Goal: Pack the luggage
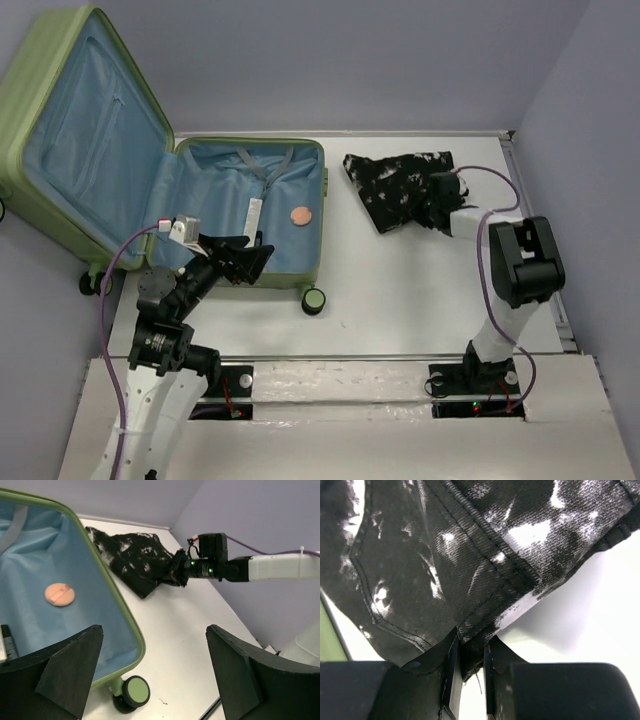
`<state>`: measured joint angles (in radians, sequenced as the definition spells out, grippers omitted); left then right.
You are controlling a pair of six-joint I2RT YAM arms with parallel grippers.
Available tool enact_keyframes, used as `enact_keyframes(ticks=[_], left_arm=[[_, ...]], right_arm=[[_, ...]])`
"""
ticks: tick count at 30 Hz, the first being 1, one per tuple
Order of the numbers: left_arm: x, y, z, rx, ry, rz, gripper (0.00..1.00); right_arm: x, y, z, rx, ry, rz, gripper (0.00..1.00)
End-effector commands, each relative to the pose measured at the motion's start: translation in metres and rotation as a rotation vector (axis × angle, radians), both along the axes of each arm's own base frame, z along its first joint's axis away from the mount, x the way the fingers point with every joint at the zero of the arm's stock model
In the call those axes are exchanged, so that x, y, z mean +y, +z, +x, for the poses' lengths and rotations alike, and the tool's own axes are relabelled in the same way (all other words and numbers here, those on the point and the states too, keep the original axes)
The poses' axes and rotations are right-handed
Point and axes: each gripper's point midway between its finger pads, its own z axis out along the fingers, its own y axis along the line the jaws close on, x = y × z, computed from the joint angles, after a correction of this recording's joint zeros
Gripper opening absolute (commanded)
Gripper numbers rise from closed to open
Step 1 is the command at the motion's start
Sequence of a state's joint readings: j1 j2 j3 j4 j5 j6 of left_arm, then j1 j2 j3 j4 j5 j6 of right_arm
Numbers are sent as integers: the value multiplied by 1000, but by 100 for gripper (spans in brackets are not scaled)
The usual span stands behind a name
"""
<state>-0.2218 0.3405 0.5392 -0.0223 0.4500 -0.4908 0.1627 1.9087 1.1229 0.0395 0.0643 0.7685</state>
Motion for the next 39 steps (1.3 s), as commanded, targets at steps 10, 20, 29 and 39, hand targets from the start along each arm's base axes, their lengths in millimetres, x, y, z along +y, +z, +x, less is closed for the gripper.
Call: enact_keyframes(ticks=[10,20,29,39], left_arm=[[-140,-7,0,205,-196,-1,85],[-266,-59,45,303,-29,300,85],[-322,-132,130,435,-20,411,87],[-365,-203,180,577,-110,405,86]], right_arm=[[-70,28,-154,-128,-225,86,23],[-54,83,-189,-264,-57,78,74],[-80,131,-208,-374,-118,-60,79],[-59,185,-222,-533,19,-29,78]])
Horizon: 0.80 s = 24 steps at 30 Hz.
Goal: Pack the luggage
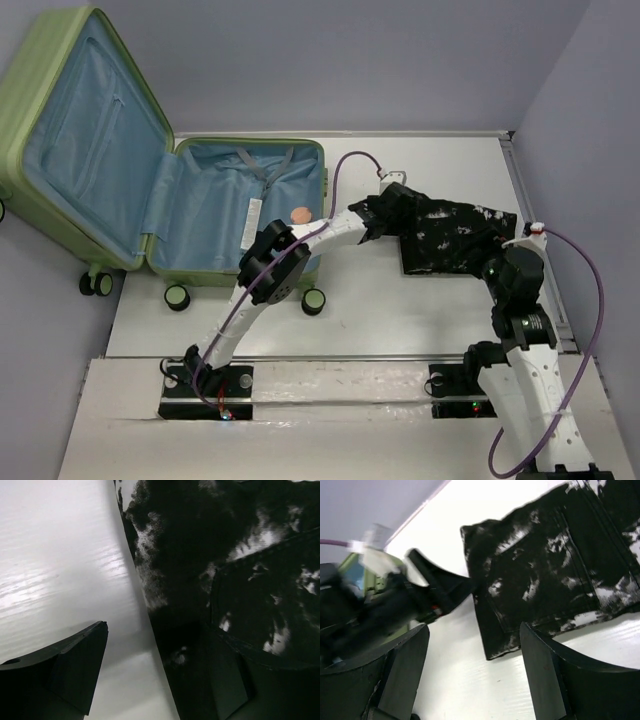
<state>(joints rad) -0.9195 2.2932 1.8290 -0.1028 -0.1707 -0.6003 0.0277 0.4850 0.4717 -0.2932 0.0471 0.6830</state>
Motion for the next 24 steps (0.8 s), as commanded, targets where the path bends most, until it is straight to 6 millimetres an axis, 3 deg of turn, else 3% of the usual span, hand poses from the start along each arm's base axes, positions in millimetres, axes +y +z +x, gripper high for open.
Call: enact_keyframes(ticks=[1,2,3,4,6,8,9,11,14,15,16,18,19,24], left_arm=[[-26,7,3,47,-58,-79,86],[-29,-10,1,72,-71,-70,85],[-35,-8,4,72,-74,-88,83],[-38,-25,1,98,-77,-79,82],[-43,-32,1,116,-80,-97,79],[-46,-41,3,124,-64,-121,58],[-46,-46,3,123,-58,-135,31],[-43,-43,1,120,-54,-144,8],[-19,-37,7,92,-29,-125,6],[5,-49,11,97,7,-79,6],[13,-29,15,65,14,-88,6],[45,-32,21,46,31,-21,6],[55,-20,23,31,34,-9,6],[106,-14,33,-19,41,195,6]], right_arm=[[14,39,-6,-97,99,-28,78],[16,39,-6,-99,111,-28,78],[18,38,-7,-98,126,-26,78],[20,34,-7,-90,134,-27,78],[21,30,-6,-75,145,-29,78],[25,23,-4,-58,172,-32,78],[26,22,-3,-54,180,-34,78],[25,16,-1,-37,184,-50,78],[21,7,2,-2,174,-80,81],[19,3,4,13,161,-82,86],[18,-1,6,22,157,-83,94],[18,-18,12,79,158,-78,99],[19,-21,16,85,158,-74,100],[5,-46,35,168,87,-105,100]])
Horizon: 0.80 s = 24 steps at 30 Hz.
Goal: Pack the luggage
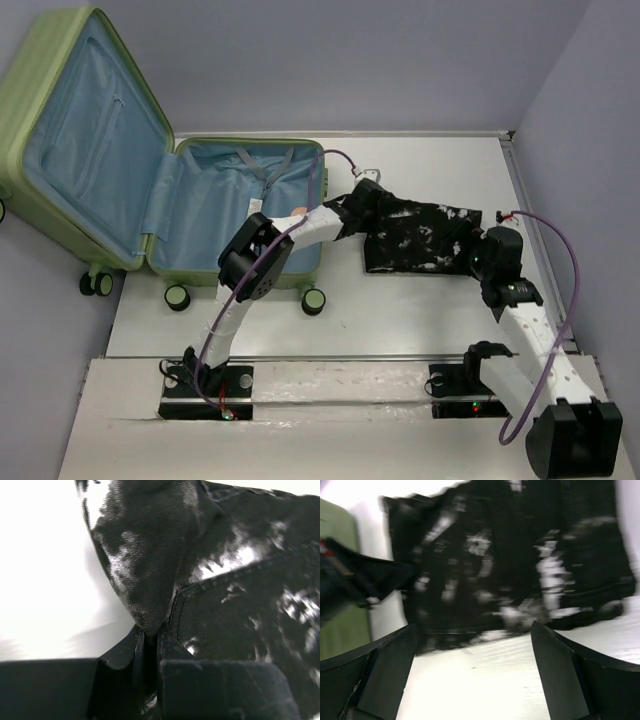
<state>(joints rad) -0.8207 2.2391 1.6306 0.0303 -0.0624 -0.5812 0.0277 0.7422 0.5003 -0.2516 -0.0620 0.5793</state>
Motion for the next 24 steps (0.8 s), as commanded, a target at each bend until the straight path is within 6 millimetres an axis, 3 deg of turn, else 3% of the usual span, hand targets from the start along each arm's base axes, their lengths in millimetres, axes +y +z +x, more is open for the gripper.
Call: enact_keyframes(ticks=[1,2,3,6,7,10,13,17,20,24], left_arm=[[70,12,17,-67,40,253,6],[82,14,20,-89,54,288,6],[88,16,22,-101,62,302,6],[105,18,27,-106,84,328,6],[106,19,27,-107,82,326,6],[104,17,26,-106,72,303,6],[97,19,24,-103,54,268,6],[97,19,25,-106,52,267,6],[96,19,24,-106,48,264,6],[96,19,23,-105,45,262,6]], right_arm=[[-21,-11,21,10,-97,-80,100],[-28,-10,27,4,-129,-100,100],[-30,-23,32,51,-137,-114,100],[-38,-33,47,97,-152,-137,100],[-43,-49,50,154,-161,-145,100],[-49,-59,60,180,-153,-132,100],[-31,-65,71,183,-52,-84,100],[-13,-52,92,97,39,-25,100],[5,-56,100,105,126,35,100],[11,-71,104,136,142,77,100]])
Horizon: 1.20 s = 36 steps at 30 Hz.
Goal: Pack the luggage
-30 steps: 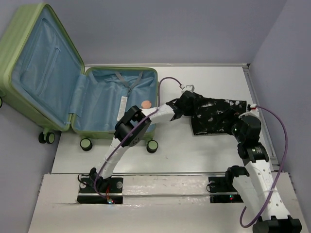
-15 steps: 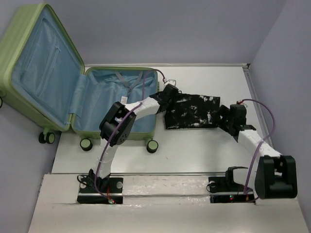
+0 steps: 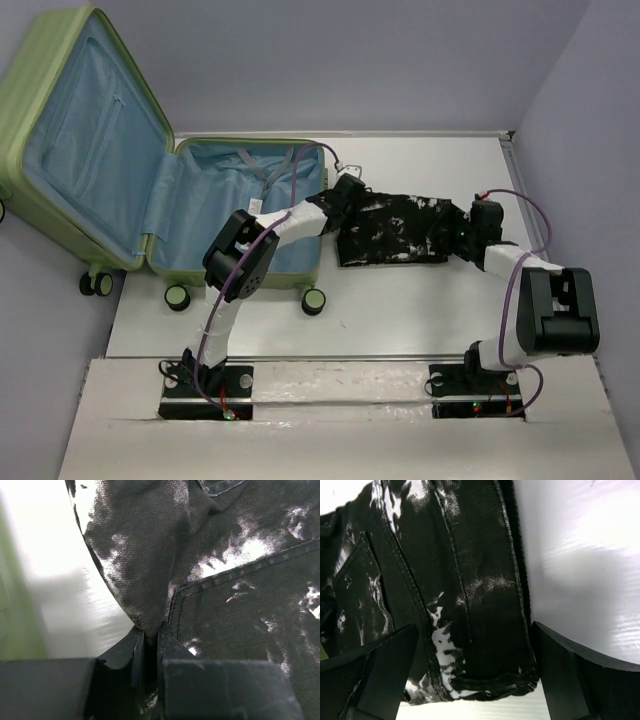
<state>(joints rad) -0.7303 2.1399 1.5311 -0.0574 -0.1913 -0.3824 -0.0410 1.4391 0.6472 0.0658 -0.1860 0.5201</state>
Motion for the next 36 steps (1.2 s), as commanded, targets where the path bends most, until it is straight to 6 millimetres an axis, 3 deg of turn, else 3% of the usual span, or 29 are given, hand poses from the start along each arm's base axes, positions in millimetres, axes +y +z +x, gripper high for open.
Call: enact_keyframes(ticks=[1,6,10,11,14,16,18,19,20,25,27,28,29,30,33,34,36], left_arm=[[7,21,-2,-31,-10,9,6],[3,28,-2,-36,-19,-16,6],[-5,33,-2,-33,-30,-53,6],[-7,31,-3,-27,-32,-59,6],[-15,28,-7,-16,-49,-71,6],[-19,28,-8,-15,-54,-75,6],[-22,27,-9,-10,-58,-82,6],[-23,31,-10,-12,-58,-91,6],[-23,35,-10,-16,-57,-100,6],[-37,95,-14,-82,-90,-202,6],[-46,143,-22,-132,-118,-289,6],[-47,178,-25,-175,-127,-341,6],[-47,195,-27,-196,-131,-371,6],[-47,216,-28,-223,-139,-399,6],[-28,266,-31,-295,-111,-423,6],[-10,289,-29,-320,-85,-432,6],[15,304,-23,-343,-38,-425,6]], right_arm=[[18,6,22,-52,80,81,100],[26,-15,21,9,94,139,100],[63,-13,11,-1,235,331,90],[68,-7,15,-31,250,368,82],[93,-10,6,-21,335,438,72],[98,-15,2,-10,344,484,59],[100,-14,1,-22,338,511,36],[97,-6,7,-66,323,499,19],[96,-4,4,-77,308,499,14],[87,57,12,-262,299,424,7],[82,99,10,-347,310,362,7],[80,106,6,-332,294,345,7],[79,120,4,-359,300,333,7],[79,156,1,-445,319,313,7],[93,195,-13,-497,367,315,7],[97,213,-13,-518,376,314,7],[118,229,-16,-528,422,335,7]])
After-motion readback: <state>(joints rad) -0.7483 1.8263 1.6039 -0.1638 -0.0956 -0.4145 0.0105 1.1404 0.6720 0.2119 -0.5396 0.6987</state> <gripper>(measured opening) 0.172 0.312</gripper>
